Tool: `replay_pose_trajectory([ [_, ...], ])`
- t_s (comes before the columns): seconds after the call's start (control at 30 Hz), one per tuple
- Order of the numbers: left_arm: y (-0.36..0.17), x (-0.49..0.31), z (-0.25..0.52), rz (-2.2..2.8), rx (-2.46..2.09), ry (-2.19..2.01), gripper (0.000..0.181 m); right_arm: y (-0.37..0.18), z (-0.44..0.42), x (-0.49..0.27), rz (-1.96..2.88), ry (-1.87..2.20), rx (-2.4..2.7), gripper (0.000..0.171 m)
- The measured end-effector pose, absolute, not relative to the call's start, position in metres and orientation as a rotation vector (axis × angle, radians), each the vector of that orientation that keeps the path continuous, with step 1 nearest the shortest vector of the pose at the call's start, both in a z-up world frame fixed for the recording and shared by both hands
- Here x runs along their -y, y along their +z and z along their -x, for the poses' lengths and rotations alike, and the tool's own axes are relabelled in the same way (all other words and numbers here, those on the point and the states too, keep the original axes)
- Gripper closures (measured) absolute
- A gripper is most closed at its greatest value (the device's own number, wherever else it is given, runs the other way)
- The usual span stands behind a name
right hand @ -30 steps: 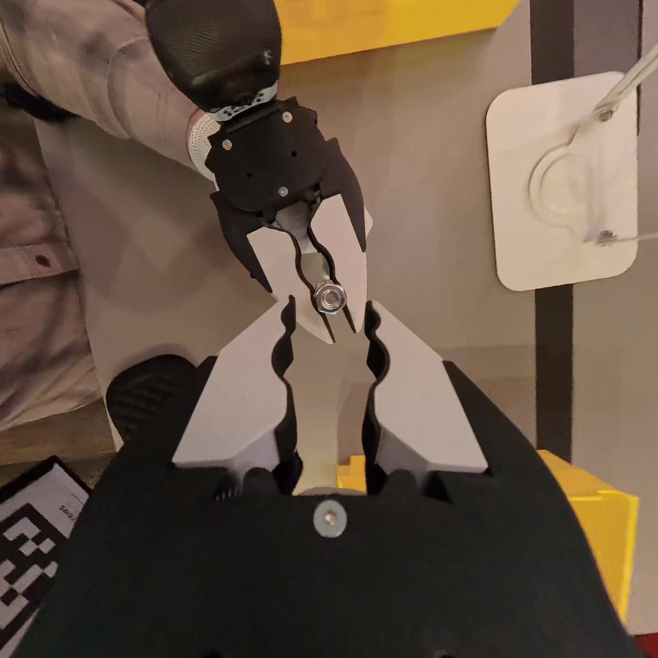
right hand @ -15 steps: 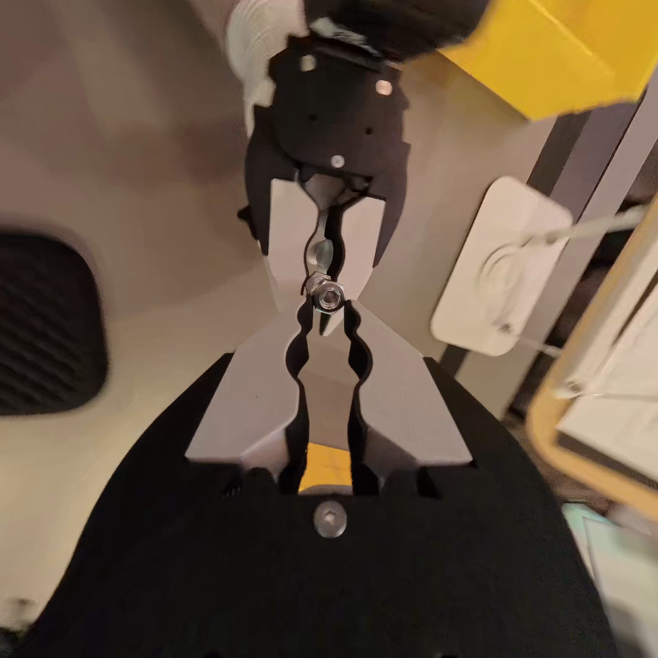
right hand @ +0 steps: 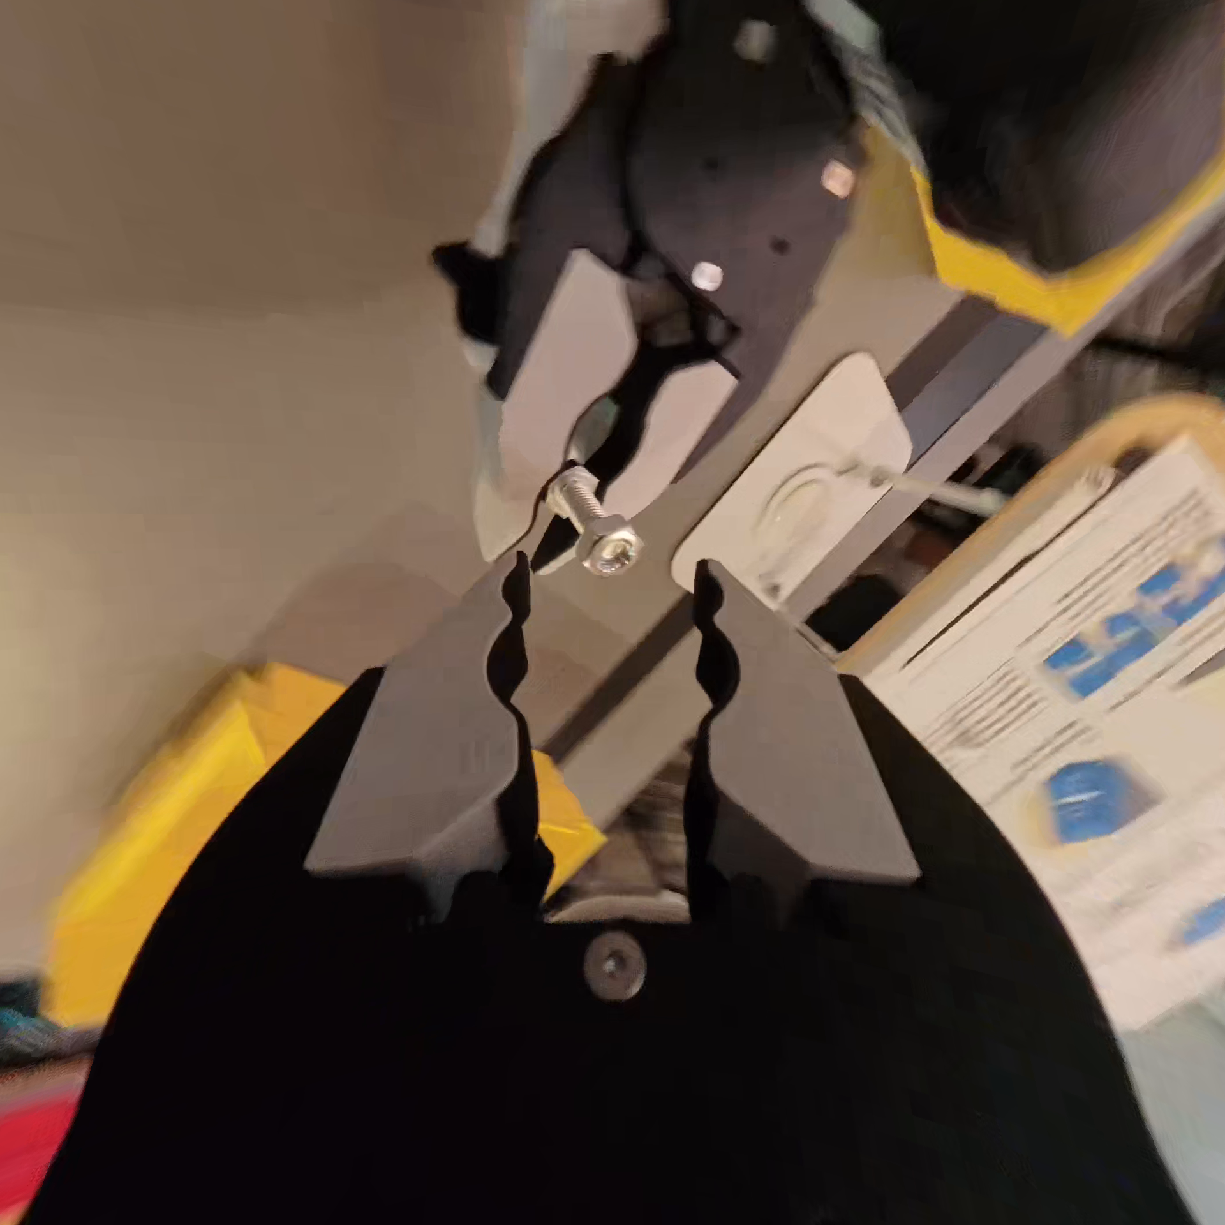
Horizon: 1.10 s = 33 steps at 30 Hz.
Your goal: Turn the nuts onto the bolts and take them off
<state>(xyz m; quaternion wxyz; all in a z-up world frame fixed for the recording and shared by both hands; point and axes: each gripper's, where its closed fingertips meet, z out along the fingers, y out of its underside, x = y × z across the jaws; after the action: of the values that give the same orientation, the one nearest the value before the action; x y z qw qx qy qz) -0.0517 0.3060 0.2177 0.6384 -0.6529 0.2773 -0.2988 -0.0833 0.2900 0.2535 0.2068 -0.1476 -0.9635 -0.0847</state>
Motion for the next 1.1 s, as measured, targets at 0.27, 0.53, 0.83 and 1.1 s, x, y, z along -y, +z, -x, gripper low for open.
replay_pose_trajectory([
  [0.27, 0.217, -0.312, 0.057, 1.507, -0.589, -0.630, 0.166, 0.259, 0.085, -0.286, 1.589, 0.523, 2.370, 0.137],
  [0.53, 0.216, -0.313, 0.055, 1.511, -0.597, -0.588, 0.166, 0.242, 0.085, -0.284, 1.766, 0.647, 2.258, 0.150],
  [0.83, 0.216, -0.311, 0.054, 1.507, -0.616, -0.605, 0.166, 0.243, 0.084, -0.282, 1.491, 0.542, 2.443, 0.155],
  [1.1, 0.212, -0.299, 0.036, 1.491, -0.700, -0.688, 0.165, 0.239, 0.066, -0.282, 0.384, -0.096, 2.849, 0.155],
])
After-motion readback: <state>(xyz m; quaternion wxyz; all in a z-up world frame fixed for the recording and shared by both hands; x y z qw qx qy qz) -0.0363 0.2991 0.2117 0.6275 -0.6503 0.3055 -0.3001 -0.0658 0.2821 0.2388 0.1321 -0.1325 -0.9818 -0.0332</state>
